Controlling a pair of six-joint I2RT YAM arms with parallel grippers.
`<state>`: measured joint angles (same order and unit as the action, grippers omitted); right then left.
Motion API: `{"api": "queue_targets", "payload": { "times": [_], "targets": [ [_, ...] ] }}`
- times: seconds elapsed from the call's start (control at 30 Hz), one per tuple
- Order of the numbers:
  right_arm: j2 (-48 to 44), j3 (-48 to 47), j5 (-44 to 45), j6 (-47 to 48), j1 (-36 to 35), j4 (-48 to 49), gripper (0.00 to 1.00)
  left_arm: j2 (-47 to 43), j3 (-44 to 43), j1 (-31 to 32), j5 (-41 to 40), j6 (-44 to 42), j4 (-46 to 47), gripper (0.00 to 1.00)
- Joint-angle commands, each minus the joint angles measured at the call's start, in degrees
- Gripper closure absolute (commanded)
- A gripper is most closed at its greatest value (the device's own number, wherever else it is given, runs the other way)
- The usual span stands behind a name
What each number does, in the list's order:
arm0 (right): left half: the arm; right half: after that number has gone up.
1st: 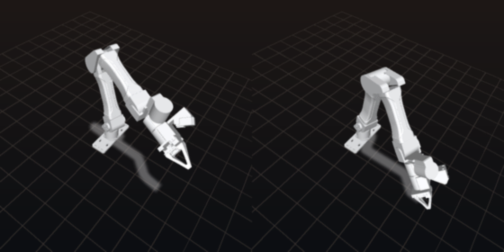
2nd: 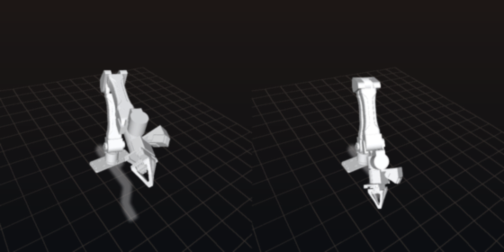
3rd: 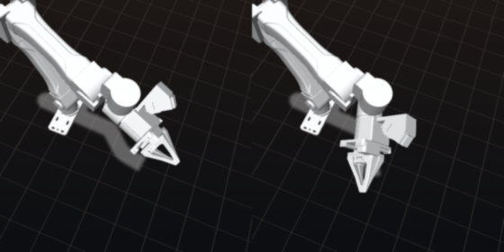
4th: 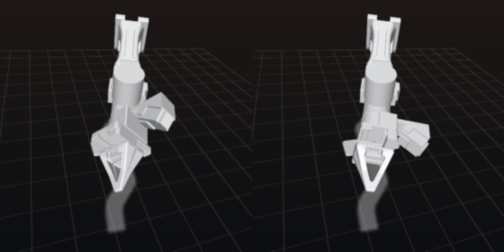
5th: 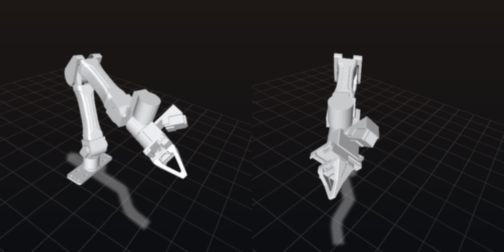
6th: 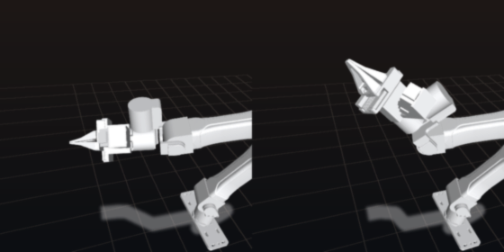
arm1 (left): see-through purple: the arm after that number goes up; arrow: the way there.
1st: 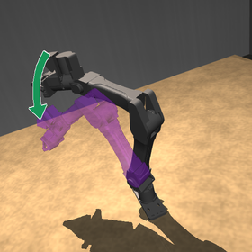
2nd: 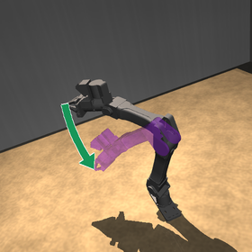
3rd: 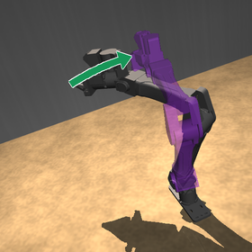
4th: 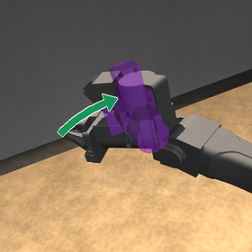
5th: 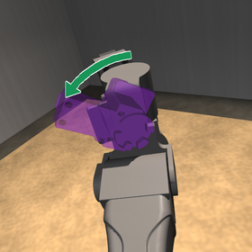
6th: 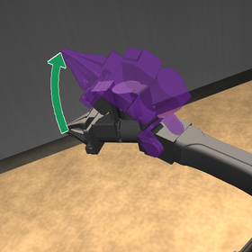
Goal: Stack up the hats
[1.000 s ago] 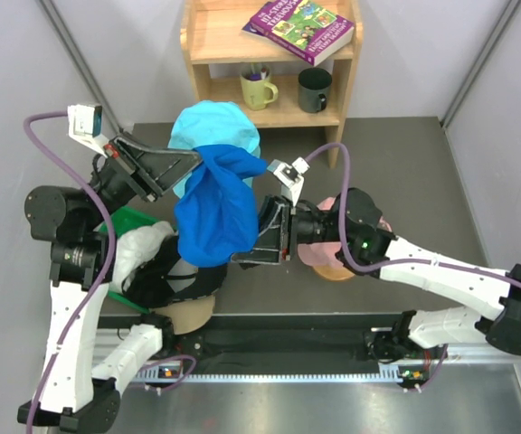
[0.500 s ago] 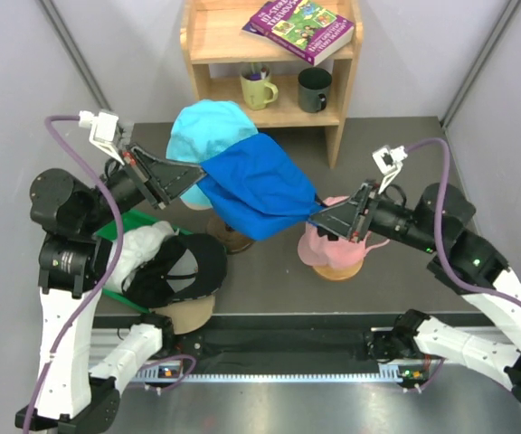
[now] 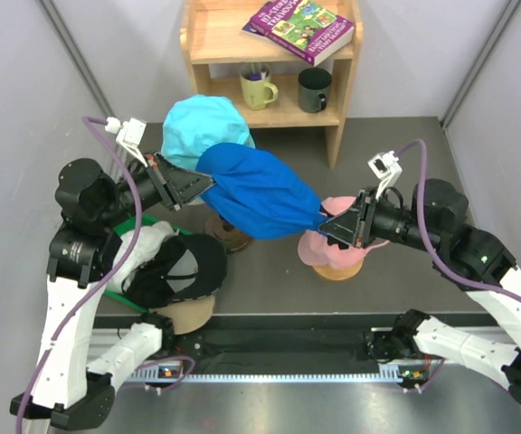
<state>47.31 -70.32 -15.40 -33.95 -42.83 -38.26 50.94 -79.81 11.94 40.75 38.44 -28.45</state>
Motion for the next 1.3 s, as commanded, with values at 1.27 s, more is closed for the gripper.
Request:
{"api": "queue_targets", "payload": {
  "times": [1.27],
  "targets": [
    [-3.2,2.3,12.0,0.9,1.4,-0.1,0.96,1.2,-7.6,11.0,-20.8,-23.9,-12.9,1.0]
  ]
}}
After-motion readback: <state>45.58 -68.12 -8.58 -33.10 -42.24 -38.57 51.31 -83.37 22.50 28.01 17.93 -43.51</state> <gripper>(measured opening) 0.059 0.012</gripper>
